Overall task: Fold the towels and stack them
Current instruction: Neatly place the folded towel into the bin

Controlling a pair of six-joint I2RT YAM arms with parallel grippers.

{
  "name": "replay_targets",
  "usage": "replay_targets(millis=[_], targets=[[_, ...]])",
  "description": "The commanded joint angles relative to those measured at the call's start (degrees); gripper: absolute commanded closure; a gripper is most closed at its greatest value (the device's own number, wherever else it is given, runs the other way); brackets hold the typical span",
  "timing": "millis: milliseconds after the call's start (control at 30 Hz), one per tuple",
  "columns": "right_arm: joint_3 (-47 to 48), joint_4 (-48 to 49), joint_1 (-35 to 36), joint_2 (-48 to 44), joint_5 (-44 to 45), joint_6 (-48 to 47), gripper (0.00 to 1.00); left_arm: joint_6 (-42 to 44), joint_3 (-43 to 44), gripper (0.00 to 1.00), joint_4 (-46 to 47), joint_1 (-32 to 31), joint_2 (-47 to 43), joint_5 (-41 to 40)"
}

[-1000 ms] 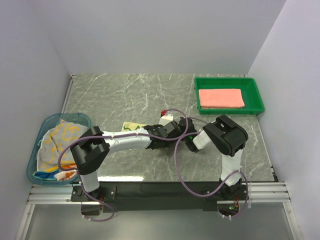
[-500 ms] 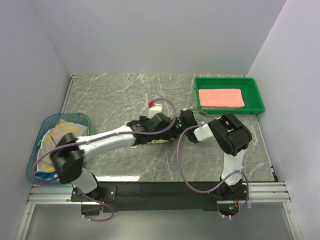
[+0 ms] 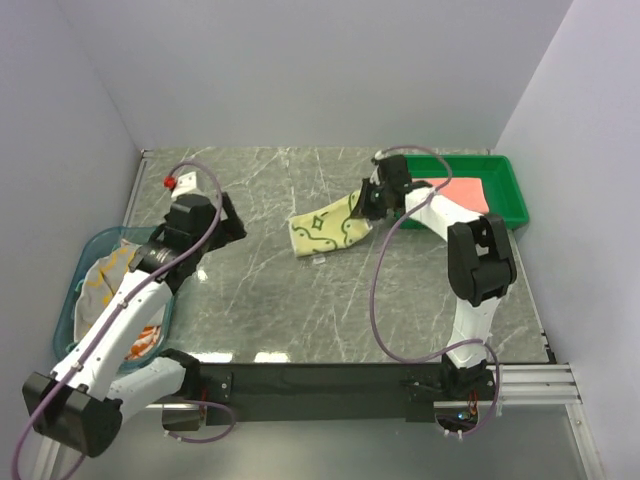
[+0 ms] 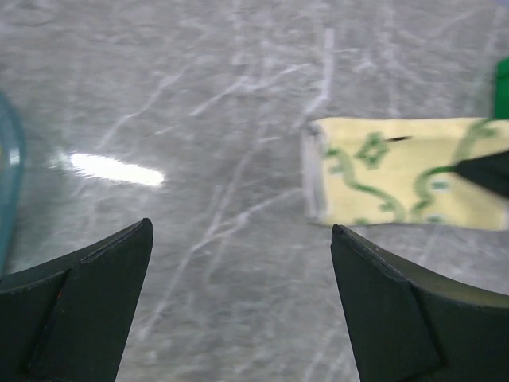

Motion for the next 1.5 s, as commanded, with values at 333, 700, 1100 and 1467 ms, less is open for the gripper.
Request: replay_targets(millis=[333,700,1100,1467], targets=[[27.7,-28.7,-8.1,5.0,14.2,-23.5,1.00,6.1,-7.6,0.01,3.3,10.0,1.9,13.1],[31.4,-29.3,-15.5,3.5,16.3,-30.6,1.00,5.8,-7.7,0.01,2.6,10.1,3.5,11.7],[29.2,-21.0,-21.6,3.4,9.4,-27.7,1.00,5.7,-7.7,0.00,3.0,10.2,6.4,12.4],[36.7,-27.1,-22.9,6.4,10.7,-35.5,1.00,5.7,-7.5,0.01,3.2,10.7,8.7,14.0]])
